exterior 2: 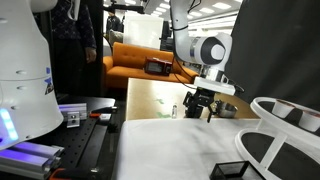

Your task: Move the black mug to the left

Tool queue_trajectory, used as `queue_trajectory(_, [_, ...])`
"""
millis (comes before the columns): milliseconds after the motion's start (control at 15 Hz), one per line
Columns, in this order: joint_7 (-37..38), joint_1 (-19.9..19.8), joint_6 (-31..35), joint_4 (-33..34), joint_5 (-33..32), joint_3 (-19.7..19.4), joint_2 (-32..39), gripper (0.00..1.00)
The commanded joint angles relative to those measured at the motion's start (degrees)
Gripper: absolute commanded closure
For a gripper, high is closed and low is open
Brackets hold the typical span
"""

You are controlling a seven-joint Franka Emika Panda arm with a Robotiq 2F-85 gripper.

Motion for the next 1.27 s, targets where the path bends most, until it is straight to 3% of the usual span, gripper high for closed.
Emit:
queue_trajectory(0, [4.21, -0.94, -4.08, -4.89, 0.84, -0.44, -6.46, 0.00])
queue_trajectory(200, [4.35, -3.50, -8.23, -8.74, 4.25, -0.07, -12.75, 0.00])
queue_trajectory(600, [4.70, -7.47, -14.18, -13.24, 21.97, -1.34, -22.42, 0.00])
queue_trajectory(933, [9.03, -7.77, -10.13, -19.07, 31.13, -4.68, -30.22, 0.00])
queue_trajectory(1200, [15.22, -6.50, -3.13, -24.81, 34.86, -6.00, -35.99, 0.00])
